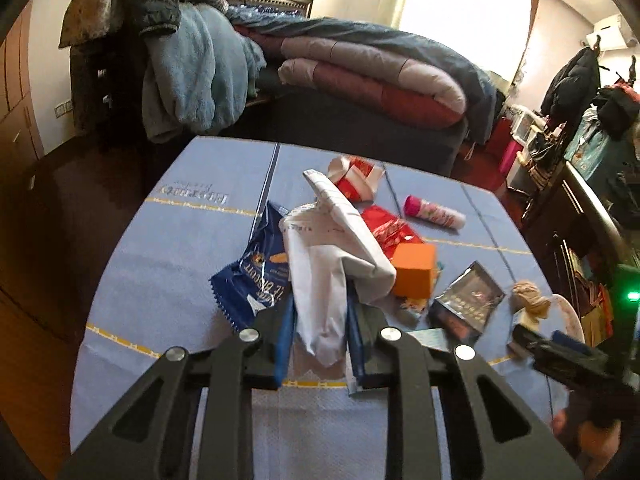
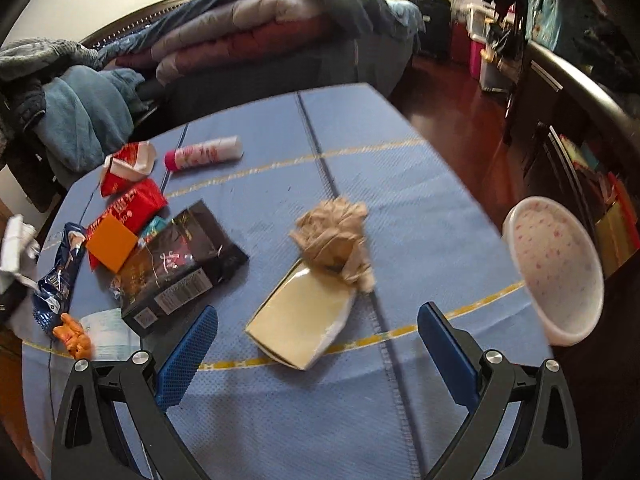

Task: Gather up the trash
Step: 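Grasp the beige card with the right tool while the left tool lifts the white paper, then carry both items over the pink bin and open both tools to drop them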

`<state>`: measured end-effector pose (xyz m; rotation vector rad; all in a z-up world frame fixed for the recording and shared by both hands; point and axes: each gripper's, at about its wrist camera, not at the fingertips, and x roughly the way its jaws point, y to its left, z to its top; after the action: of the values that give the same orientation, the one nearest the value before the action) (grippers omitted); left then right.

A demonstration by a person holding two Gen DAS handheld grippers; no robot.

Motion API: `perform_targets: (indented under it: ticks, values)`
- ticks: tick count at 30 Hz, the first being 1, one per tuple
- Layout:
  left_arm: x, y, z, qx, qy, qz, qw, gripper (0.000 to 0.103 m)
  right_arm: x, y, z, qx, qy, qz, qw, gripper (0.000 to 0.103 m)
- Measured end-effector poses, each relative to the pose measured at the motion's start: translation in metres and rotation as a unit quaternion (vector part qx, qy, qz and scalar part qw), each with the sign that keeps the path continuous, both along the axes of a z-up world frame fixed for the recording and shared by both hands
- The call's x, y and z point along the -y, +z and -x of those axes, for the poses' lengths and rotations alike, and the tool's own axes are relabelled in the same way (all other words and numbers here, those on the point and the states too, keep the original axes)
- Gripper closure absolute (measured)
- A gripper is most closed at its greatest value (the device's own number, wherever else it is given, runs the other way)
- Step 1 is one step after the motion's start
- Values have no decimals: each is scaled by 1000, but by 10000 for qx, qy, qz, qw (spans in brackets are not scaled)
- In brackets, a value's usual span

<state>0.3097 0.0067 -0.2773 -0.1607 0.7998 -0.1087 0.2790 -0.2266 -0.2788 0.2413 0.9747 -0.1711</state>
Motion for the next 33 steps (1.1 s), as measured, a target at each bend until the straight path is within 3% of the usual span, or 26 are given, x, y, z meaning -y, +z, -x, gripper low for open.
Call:
perform_targets:
  ticks: [2,5,7,8,15,22,25,33]
  values:
    - [1,5,3,75,-54,29,10000,78,-4,-6,-3,-52,-13,25,10000,7]
    - [2,10,6,123,-145,67,9998,78,-10,-8,-3,-39,-75,265,9996,29]
    - [3,12,8,128,-182,73,9997,78,-10,-6,-1,5,-78,300,9995,48]
    - [2,12,9,133,-191,75,9997,78,-8,-5,0,26,-79,248,9997,50]
    - [12,23,22,250,-381,107,9989,78,7,9,26,308,111,-315,9990,50]
    - [55,36,39,386,-1009,189,9940,78,26,35,65,625,210,-595,9960,50]
    - [86,39,43,382,-1446,239,9885,78,44,47,84,825,44,-512,9953,50]
    - [188,47,48,419,-2594,322,9643,77,116,57,117,1086,-755,-239,9909,50]
